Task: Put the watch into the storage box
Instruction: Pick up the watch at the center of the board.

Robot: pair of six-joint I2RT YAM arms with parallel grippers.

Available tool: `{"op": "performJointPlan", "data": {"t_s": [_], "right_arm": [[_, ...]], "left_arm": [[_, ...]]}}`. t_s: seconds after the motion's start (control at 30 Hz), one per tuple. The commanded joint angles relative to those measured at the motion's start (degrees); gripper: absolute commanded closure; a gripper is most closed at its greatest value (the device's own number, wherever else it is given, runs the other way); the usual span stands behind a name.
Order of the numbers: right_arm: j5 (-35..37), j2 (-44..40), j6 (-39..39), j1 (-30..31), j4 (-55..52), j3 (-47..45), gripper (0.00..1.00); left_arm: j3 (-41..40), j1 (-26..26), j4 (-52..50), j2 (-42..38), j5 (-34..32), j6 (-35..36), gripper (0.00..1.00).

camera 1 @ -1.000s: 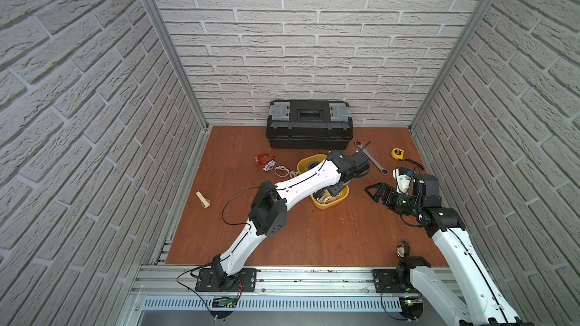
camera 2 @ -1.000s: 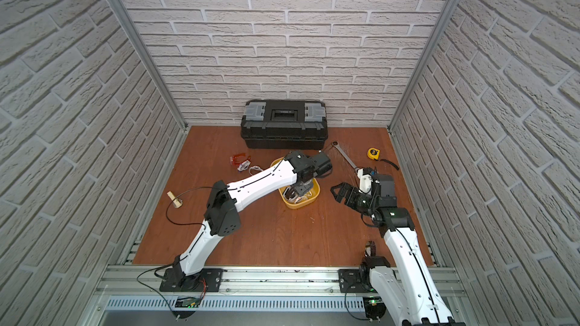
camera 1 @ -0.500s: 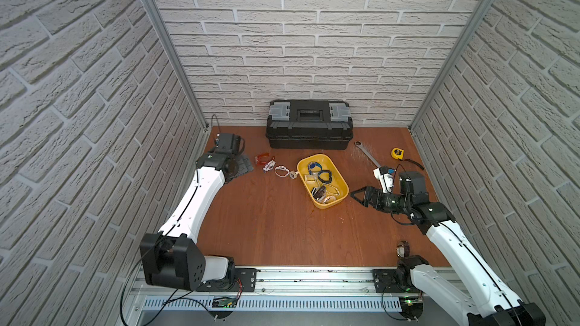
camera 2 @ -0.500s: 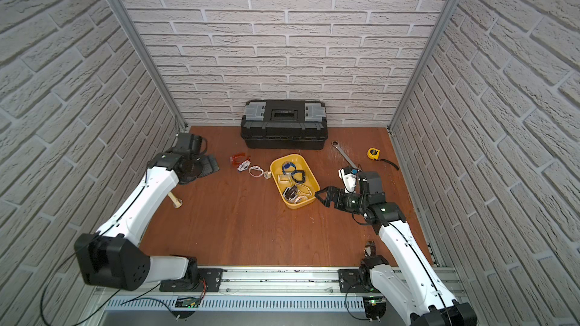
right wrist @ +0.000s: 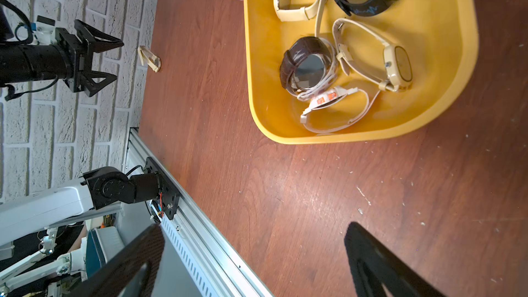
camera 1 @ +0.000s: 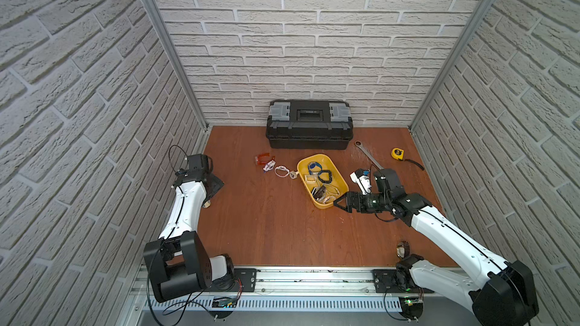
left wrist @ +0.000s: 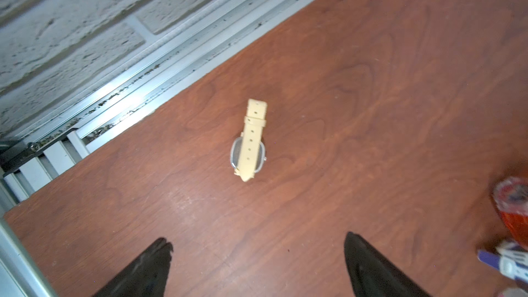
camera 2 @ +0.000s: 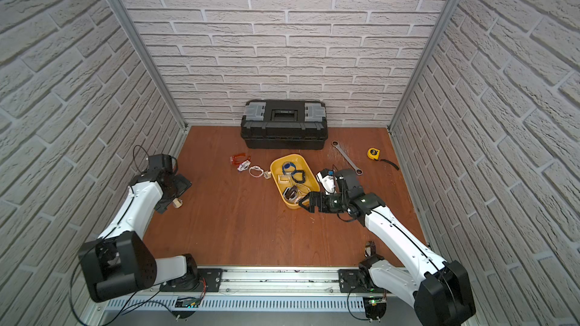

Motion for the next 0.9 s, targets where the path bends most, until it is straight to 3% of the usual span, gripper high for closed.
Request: {"op": "performJointPlan", "data": {"t_s": [0.0,0.6,0.87], "right_arm": [[0.7,1.9,-1.6,4.2,2.6,2.9,0.0],[8.6,12.3,-7.2,19.7,3.0,13.1,0.0],[8.8,15.0,-7.8,21.5,4.2,14.9,0.0]], "left_arm": [[-2.2,2.6,4.2,0.6,-0.7,0.2,0.04],[-4.6,6.6,12.3,7.3,1.5,4.5,0.29],[-3.3,7.1,13.6,10.7,1.6,5.3,0.51]]}}
